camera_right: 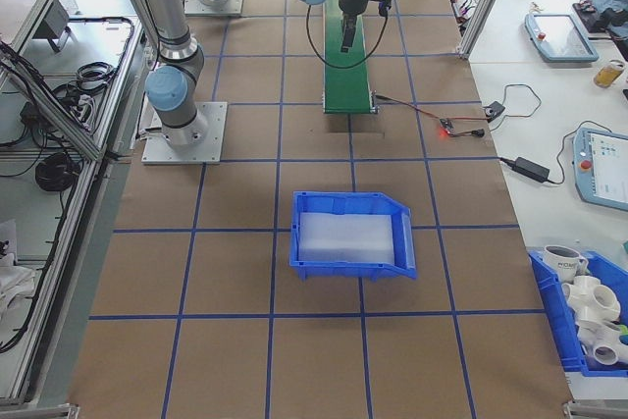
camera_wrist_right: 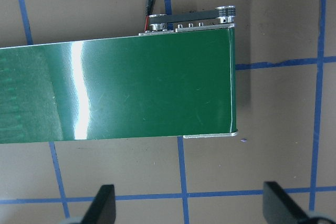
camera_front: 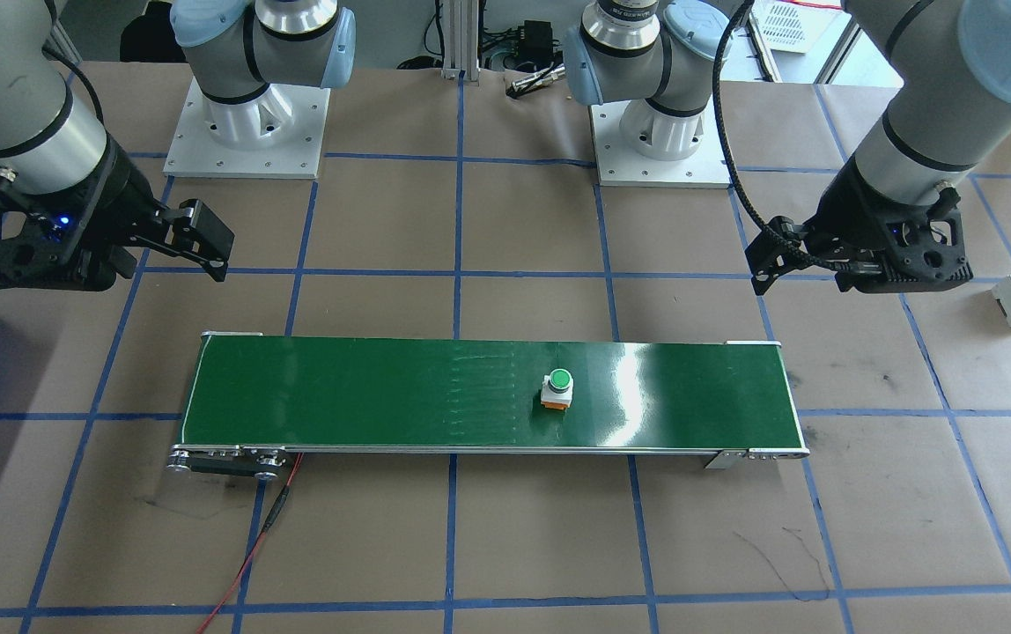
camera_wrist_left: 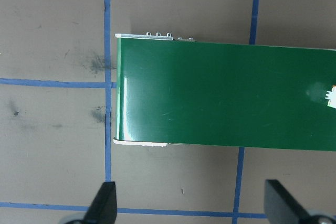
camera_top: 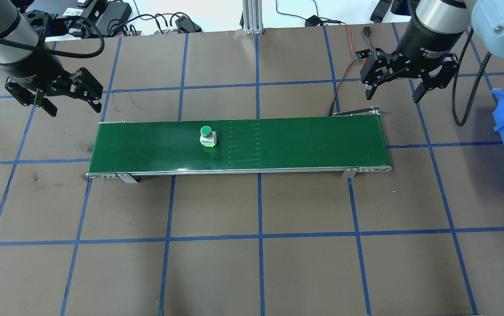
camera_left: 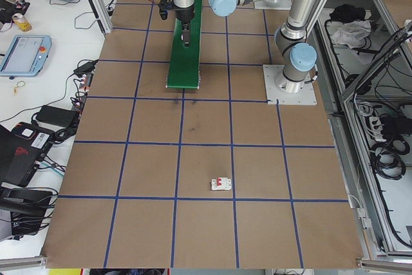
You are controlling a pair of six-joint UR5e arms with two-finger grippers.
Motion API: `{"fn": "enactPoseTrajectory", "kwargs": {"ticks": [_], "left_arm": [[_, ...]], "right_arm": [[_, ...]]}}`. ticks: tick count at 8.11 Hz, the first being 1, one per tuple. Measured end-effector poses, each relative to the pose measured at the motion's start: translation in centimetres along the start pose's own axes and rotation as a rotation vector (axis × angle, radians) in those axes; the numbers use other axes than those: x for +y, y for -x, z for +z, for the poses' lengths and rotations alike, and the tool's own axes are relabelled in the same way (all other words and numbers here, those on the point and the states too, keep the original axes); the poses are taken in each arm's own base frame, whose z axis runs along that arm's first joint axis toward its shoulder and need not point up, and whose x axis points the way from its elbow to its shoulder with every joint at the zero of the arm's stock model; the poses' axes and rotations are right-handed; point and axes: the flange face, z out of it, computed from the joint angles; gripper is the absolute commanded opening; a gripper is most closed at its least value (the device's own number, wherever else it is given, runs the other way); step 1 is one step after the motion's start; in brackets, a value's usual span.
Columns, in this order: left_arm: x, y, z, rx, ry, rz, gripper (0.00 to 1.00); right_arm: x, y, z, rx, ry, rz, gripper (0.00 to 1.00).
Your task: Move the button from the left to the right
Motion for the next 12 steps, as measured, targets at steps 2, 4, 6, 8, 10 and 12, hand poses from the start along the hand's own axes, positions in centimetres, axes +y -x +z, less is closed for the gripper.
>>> {"fn": "enactPoseTrajectory", "kwargs": {"ticks": [2, 4, 6, 8, 10, 12], "left_arm": [[-0.1, 0.0, 0.2, 0.0, 0.002, 0.0, 1.0], [0.0, 0.0, 0.0, -0.002, -0.006, 0.001, 1.0], [0.3, 0.0, -0.5, -0.005, -0.015, 0.0, 1.0], [1.0, -0.1, -1.2, -0.007, -0.022, 0.001, 1.0], [1.5, -0.2, -1.7, -0.009, -0.029, 0.002, 1.0], [1.5, -0.2, -1.7, -0.009, -0.038, 0.002, 1.0]], "right_arm": [[-1.2, -0.1, 2.0, -0.002, 0.028, -0.002, 1.0], [-2.0, -0.1, 5.3, -0.029, 0.05, -0.005, 1.0], [-2.4, 0.2, 7.8, -0.082, 0.063, -0.085, 1.0], [-4.1, 0.2, 9.5, -0.099, 0.028, -0.136, 1.0], [-5.1, 0.2, 10.3, -0.101, 0.004, -0.149, 1.0], [-5.3, 0.4, 10.3, -0.12, -0.011, -0.154, 1.0]]}}
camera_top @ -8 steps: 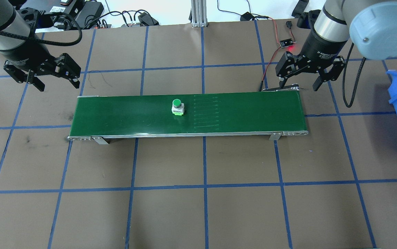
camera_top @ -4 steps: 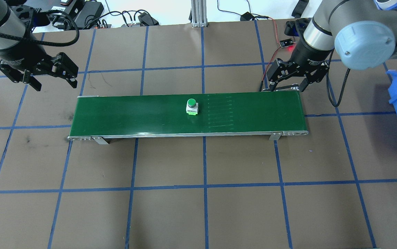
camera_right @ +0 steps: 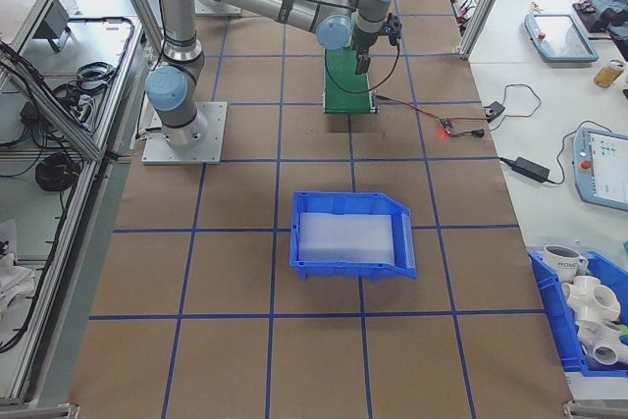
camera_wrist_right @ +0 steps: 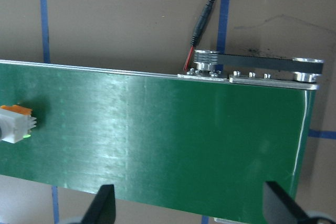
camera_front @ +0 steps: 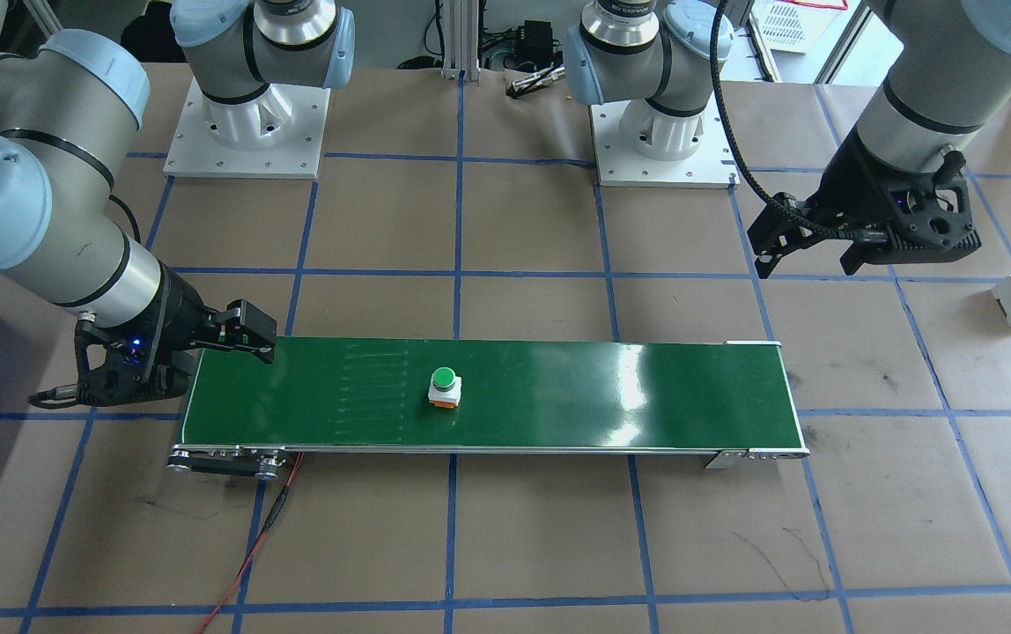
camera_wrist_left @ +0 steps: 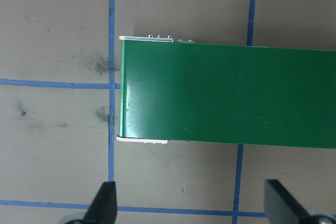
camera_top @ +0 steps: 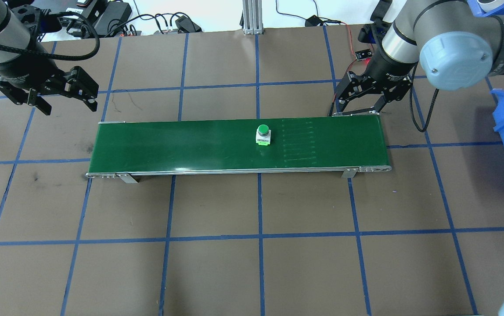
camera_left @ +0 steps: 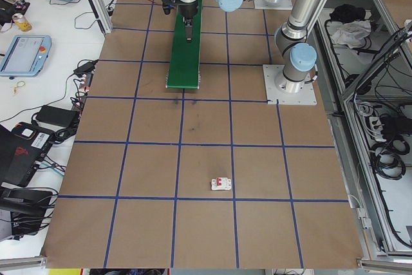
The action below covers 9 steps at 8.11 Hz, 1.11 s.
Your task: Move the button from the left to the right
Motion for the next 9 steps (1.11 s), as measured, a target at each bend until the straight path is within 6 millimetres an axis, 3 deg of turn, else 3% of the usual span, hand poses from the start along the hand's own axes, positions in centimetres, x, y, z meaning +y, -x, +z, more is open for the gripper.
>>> {"fn": "enactPoseTrajectory", "kwargs": {"ticks": [4, 9], "left_arm": [[-0.4, 0.1, 0.5, 0.002, 0.005, 0.006, 1.0], [-0.7, 0.1, 0.6, 0.002, -0.012, 0.01, 1.0]], "right_arm": [[-0.9, 0.4, 1.4, -0.059, -0.009, 0.03, 1.0], [-1.1, 4.8, 3.0, -0.045, -0.021, 0.133, 0.96]]}}
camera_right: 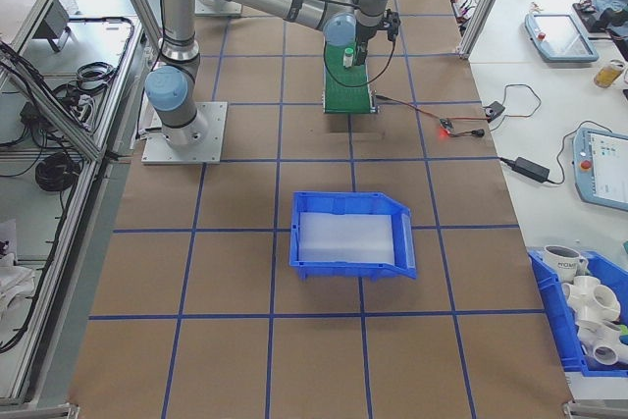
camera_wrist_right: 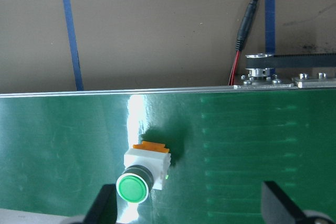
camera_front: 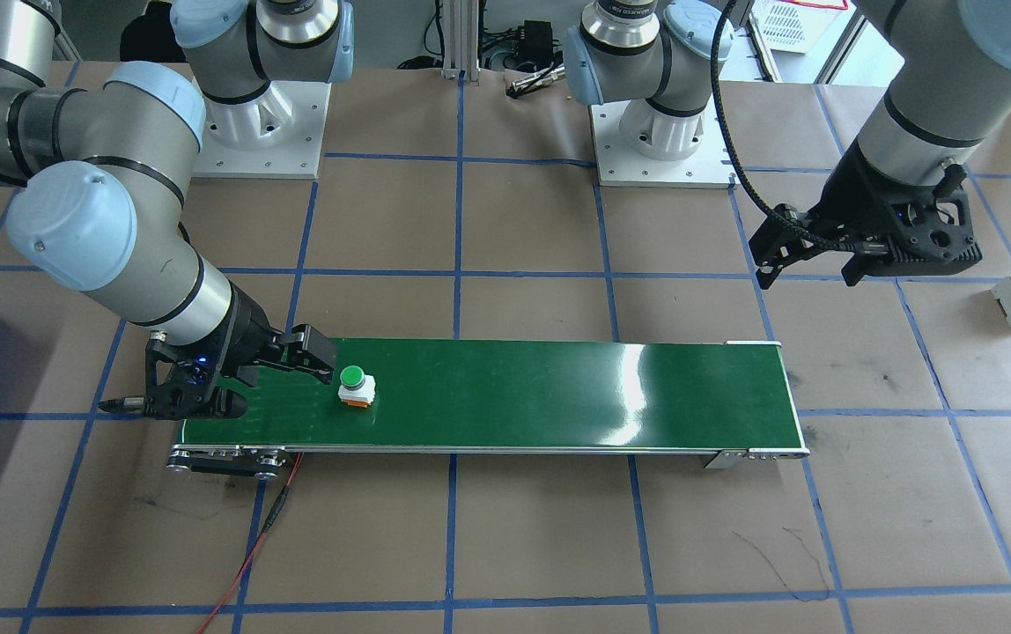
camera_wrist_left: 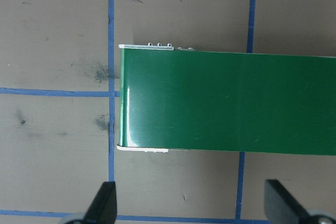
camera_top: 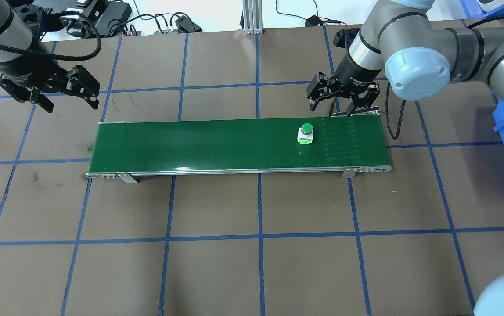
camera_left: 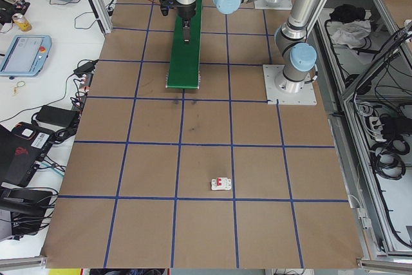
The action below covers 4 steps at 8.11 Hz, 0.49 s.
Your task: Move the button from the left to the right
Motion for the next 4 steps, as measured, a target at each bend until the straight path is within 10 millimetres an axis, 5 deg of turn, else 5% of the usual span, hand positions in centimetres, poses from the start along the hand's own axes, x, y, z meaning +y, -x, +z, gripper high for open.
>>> {"fn": "enactPoseTrajectory", "kwargs": {"ticks": [3, 4], "left_arm": [[-0.3, 0.0, 0.2, 0.0, -0.002, 0.0, 1.0], [-0.3, 0.0, 0.3, 0.0, 0.0, 0.0, 1.0]], "right_arm": [[-0.6, -0.4, 3.3, 0.037, 0.041, 0.007, 0.94], [-0.6, -0.8, 4.5, 0.055, 0.061, 0.015, 0.82]]}}
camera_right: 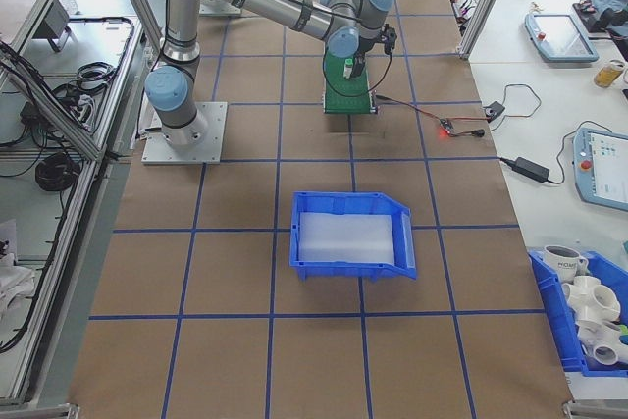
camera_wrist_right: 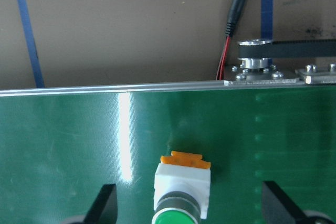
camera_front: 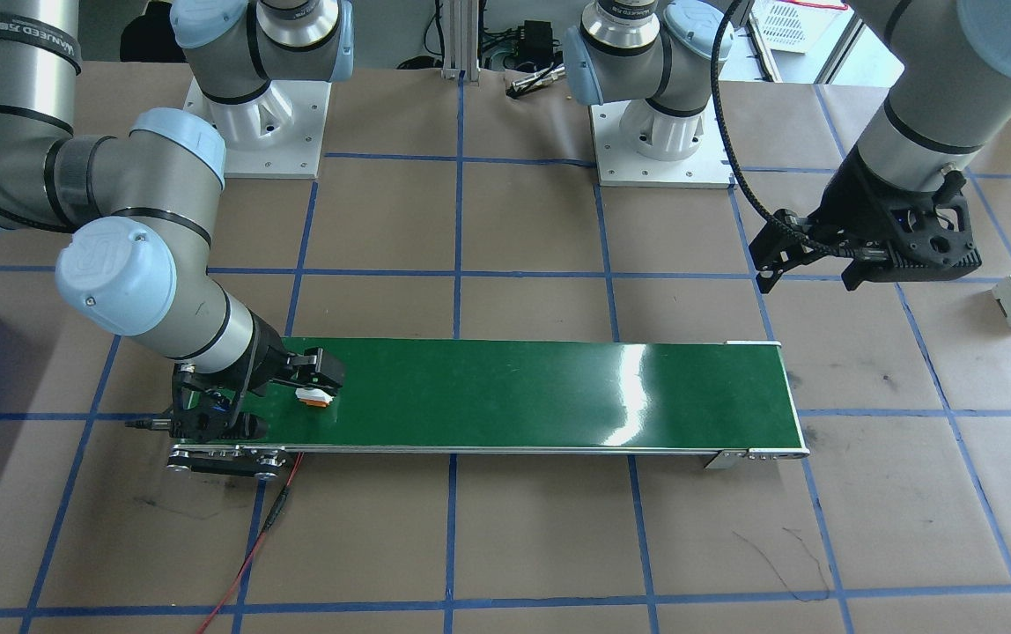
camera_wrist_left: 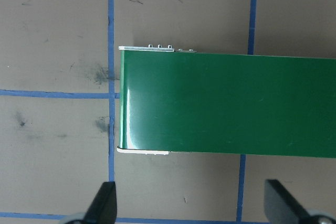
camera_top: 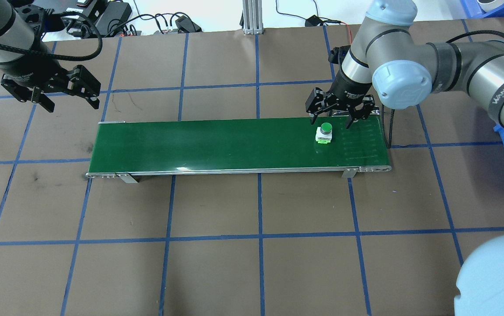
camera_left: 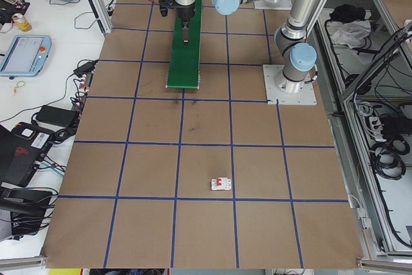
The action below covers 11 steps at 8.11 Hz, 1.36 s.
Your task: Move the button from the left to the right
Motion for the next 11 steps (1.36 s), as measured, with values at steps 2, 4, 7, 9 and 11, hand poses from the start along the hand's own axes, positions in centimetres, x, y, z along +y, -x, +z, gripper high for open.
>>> {"fn": "enactPoseTrajectory", "kwargs": {"ticks": [2, 4, 7, 9, 11], "left_arm": [[-0.1, 0.0, 0.0, -0.001, -0.002, 0.0, 1.0], [-0.1, 0.0, -0.2, -0.003, -0.013, 0.001, 1.0], [-0.5, 0.2, 0.6, -0.002, -0.003, -0.008, 1.0], [-0.7, 0.2, 1.3, -0.002, 0.012, -0.013, 1.0], [-0.6, 0.2, 1.0, -0.003, 0.013, -0.013, 1.0]], "right_arm": [[0.0, -1.0, 1.8, 0.064, 0.03, 0.008, 0.28], [-0.1, -2.1, 2.4, 0.151, 0.041, -0.002, 0.0], [-1.1, -4.2, 0.4, 0.203, 0.013, -0.031, 0.0], [-2.2, -6.4, -2.2, 0.229, -0.011, -0.137, 0.0], [-1.4, -9.6, -7.5, 0.263, -0.015, -0.261, 0.0]]}}
